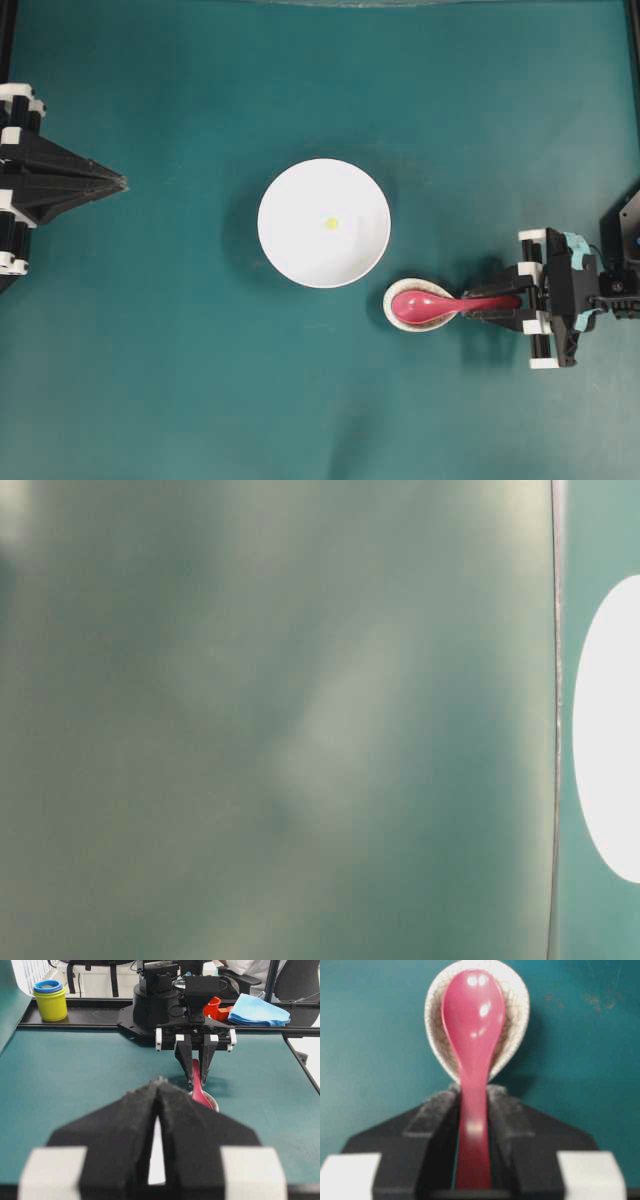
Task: Scoop the yellow hexagonal prism block from the bowl with a spoon using the right arm.
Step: 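Lift the red spoon and carry it over the white bowl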
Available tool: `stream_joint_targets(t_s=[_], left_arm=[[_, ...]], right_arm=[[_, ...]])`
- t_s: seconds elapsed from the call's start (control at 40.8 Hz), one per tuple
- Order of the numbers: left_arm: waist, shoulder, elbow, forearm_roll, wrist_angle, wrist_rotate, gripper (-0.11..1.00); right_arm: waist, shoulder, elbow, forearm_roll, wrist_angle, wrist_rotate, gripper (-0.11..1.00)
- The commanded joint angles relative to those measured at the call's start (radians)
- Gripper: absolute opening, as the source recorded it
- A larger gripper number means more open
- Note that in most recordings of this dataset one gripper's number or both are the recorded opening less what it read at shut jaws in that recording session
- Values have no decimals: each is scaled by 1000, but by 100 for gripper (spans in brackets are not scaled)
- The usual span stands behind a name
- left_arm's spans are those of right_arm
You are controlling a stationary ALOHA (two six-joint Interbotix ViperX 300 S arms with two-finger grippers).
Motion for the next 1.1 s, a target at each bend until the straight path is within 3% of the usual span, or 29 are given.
stream_joint_targets(t_s=[0.0,0.294,0.515,0.711,0.883,1.079], left_arm=[[-2,8,-18,2,-6,-2,2],[0,8,-20,2,20,-2,2],[0,8,-20,2,49,-2,2],[0,8,-20,2,52,-3,2],[-2,6,-21,2,54,-3,2],[-2,-9,-23,2,55,-3,2]], right_arm=[[0,-11,-11,-3,-5,0,25],[-23,-67,-25,-2,8,0,25],[-95,-213,-40,-2,123,-15,25],[-204,-377,-97,-2,345,-132,24],[-341,-485,-198,-2,615,-256,25],[-479,-531,-299,-3,859,-302,25]])
